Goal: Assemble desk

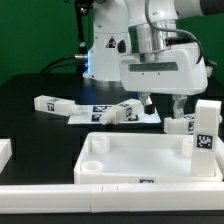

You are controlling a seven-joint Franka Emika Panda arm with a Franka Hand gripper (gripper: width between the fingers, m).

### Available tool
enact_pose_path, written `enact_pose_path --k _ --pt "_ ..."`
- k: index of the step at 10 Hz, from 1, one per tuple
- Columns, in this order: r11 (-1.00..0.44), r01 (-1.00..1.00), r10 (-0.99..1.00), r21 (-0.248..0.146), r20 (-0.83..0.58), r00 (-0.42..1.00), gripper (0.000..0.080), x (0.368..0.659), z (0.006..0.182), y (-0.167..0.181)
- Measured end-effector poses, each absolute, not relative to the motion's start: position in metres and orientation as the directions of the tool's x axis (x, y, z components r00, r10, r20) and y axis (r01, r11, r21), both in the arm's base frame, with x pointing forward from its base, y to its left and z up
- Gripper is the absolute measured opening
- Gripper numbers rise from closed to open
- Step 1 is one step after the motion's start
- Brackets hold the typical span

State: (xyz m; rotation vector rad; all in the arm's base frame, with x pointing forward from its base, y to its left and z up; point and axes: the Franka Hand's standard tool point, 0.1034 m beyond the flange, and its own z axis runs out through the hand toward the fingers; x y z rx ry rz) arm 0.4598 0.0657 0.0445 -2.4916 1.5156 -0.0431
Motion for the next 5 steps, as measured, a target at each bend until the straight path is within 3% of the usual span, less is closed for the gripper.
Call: enact_pose_path --k 3,5 --pt "-0.258 -0.945 -0.896 -0.2 -0.317 0.311 0.0649 0.449 0.034 0.084" --pt "-0.326 -0.936 -0.813 -0.132 -0.467 0.349 0.0649 0.45 0.04 0.102"
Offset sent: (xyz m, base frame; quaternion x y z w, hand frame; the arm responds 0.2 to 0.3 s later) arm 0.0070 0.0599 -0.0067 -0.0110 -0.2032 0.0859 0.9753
